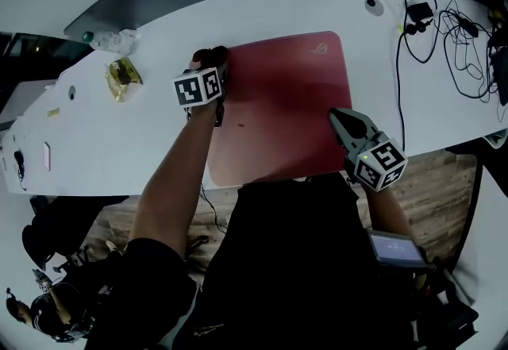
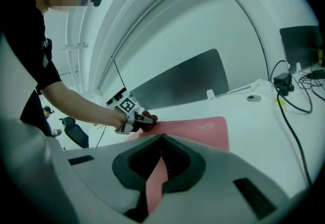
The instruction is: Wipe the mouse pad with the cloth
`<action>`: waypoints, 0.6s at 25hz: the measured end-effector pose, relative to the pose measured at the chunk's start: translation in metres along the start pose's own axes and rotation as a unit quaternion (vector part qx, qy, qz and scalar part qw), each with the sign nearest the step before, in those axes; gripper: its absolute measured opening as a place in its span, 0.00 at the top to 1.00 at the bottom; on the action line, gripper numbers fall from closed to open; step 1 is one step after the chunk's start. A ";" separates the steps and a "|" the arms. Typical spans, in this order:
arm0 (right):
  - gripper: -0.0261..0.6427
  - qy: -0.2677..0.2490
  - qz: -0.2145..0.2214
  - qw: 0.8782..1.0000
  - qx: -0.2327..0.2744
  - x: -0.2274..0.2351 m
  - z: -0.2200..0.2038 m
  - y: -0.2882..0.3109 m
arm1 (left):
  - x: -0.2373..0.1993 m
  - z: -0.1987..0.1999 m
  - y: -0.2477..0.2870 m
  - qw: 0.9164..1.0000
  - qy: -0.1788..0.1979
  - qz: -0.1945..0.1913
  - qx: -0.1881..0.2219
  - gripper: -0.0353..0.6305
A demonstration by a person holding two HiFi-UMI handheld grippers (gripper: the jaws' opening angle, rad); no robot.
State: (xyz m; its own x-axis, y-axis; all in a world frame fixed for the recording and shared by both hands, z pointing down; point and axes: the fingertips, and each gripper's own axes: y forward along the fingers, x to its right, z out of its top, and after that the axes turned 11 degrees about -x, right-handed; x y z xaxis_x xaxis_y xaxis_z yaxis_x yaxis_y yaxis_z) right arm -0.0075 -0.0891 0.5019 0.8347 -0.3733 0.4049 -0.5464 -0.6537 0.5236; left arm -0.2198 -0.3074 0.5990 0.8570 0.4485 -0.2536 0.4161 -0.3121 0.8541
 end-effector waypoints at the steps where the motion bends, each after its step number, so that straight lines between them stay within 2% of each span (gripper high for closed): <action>1: 0.92 0.001 0.001 1.000 0.000 0.003 0.000 -0.002 | 0.007 0.001 0.003 1.000 0.000 -0.001 0.000 0.75; 6: 0.92 0.003 0.009 1.000 -0.004 0.021 0.000 -0.012 | 0.043 0.008 0.017 1.000 -0.002 -0.013 -0.003 0.75; 15: 0.92 0.000 0.018 1.000 -0.004 0.057 0.005 -0.033 | 0.113 0.020 0.043 0.999 0.016 -0.029 -0.006 0.75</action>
State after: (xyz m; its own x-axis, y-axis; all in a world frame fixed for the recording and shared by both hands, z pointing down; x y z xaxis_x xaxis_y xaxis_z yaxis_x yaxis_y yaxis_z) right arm 0.0587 -0.0918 0.5043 0.8144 -0.3965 0.4237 -0.5767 -0.6342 0.5150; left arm -0.0990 -0.2872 0.5984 0.8217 0.4920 -0.2878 0.4603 -0.2750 0.8441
